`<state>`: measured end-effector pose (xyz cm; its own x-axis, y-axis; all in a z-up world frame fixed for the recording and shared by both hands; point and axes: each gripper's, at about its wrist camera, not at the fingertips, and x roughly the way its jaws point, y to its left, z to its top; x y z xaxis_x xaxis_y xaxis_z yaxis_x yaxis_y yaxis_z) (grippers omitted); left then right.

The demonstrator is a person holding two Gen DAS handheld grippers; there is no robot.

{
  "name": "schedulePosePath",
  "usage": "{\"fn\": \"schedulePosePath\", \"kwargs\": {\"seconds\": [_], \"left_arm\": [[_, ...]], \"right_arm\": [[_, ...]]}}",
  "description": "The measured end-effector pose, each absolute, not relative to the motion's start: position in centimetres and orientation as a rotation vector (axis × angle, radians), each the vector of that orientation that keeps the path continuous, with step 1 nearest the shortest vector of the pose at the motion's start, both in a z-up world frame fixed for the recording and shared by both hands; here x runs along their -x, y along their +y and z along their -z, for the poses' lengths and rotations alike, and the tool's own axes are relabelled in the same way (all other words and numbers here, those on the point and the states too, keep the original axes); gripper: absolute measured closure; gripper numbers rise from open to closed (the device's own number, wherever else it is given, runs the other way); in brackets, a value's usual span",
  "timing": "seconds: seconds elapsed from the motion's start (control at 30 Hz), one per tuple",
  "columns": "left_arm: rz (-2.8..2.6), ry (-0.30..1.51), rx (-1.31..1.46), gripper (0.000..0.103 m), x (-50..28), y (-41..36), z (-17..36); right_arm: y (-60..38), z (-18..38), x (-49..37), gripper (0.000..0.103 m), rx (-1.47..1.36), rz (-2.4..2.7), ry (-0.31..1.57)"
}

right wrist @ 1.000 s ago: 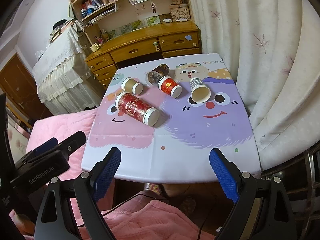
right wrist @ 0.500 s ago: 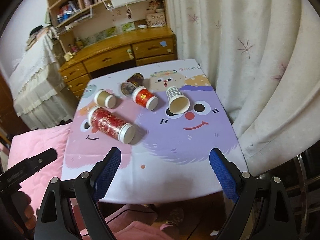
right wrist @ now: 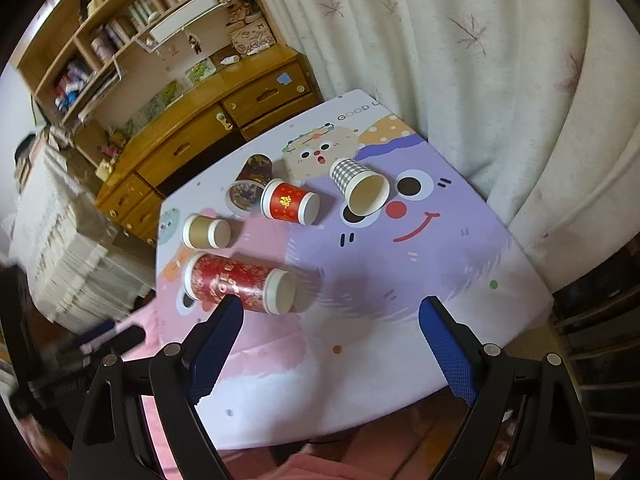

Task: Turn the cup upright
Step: 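Move the left gripper to the upside-down grey-checked cup and close on it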

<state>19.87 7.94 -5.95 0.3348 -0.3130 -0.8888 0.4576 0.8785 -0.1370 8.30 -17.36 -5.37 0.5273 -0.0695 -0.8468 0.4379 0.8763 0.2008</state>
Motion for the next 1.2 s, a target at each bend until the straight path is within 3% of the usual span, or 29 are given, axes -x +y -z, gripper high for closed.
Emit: {"fn": "schedulePosePath", "kwargs": {"seconds": [0.37, 0.87, 1.2], "left_arm": [[0.706, 1.036, -0.650, 0.007, -23.8, -1.7, 7.9], [1.077, 0.789, -1.297, 0.017, -27.9, -15.7, 13.5], [1.314, 0.593, -1.649, 0.017, -28.3, -23.3, 19.1]], "right_arm": [[-18.1, 8.4, -11.0, 0.012, -0.078, 0.305, 1.021], [-25.3, 14.4, -17.6, 0.012, 0.048, 0.080, 1.053], [-27.8, 19.6, -19.8, 0.012, 0.028, -0.061, 1.136]]}}
